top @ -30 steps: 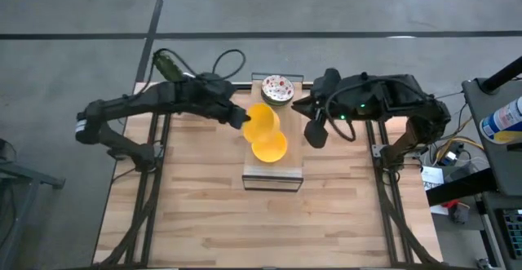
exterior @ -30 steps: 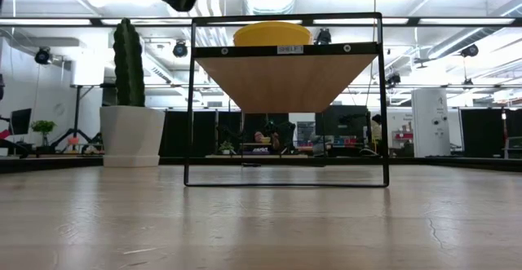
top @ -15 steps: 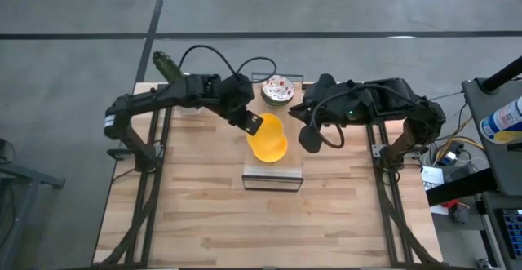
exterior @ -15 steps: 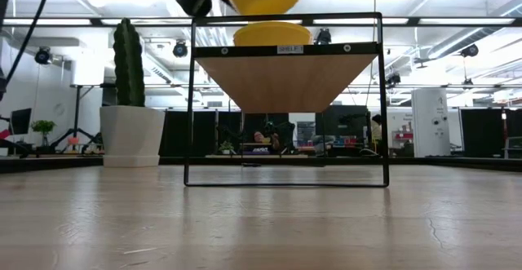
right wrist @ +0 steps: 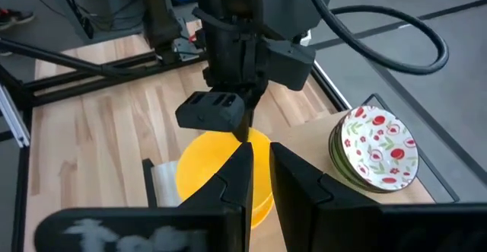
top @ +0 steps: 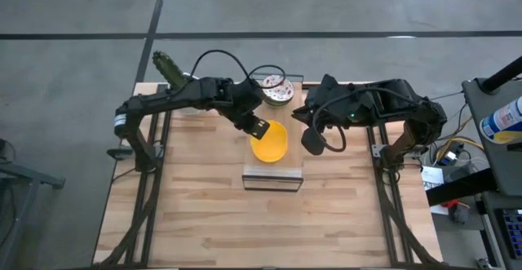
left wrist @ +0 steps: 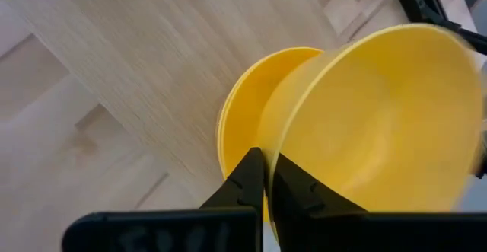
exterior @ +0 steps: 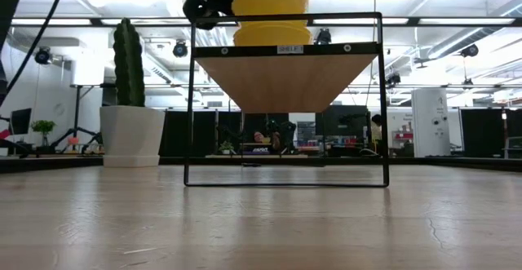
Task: Pick & Place Mini bowls
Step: Stack the yellow bowl on top of the other yellow bowls on the shelf
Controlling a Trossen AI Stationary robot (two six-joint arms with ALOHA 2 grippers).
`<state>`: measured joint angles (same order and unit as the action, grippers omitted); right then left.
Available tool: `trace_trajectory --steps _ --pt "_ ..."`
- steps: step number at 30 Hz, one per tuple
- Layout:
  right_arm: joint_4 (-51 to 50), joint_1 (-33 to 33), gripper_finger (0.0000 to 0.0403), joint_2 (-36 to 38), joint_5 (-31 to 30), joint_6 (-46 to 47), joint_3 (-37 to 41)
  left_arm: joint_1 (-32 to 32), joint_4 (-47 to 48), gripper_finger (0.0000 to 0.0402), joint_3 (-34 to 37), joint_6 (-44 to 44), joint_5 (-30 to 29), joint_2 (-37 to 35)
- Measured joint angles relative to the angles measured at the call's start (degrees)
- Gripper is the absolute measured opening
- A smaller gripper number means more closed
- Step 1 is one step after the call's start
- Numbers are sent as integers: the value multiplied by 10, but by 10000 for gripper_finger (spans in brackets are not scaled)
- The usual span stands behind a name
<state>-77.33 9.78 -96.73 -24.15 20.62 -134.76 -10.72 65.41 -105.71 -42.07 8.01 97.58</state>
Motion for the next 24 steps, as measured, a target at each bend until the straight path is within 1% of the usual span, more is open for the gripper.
trace_trajectory --steps 4,14,19,24 --pt "-2 1 43 0 0 2 0 3 -3 30 -1 6 -1 7" --pt "-2 1 43 0 -4 4 0 3 -9 100 -1 26 -23 2" --pt "-2 1 43 0 -12 8 0 3 -9 112 -1 50 -25 -3" --pt "-3 1 43 0 -15 9 0 4 -25 112 -15 36 -29 -21"
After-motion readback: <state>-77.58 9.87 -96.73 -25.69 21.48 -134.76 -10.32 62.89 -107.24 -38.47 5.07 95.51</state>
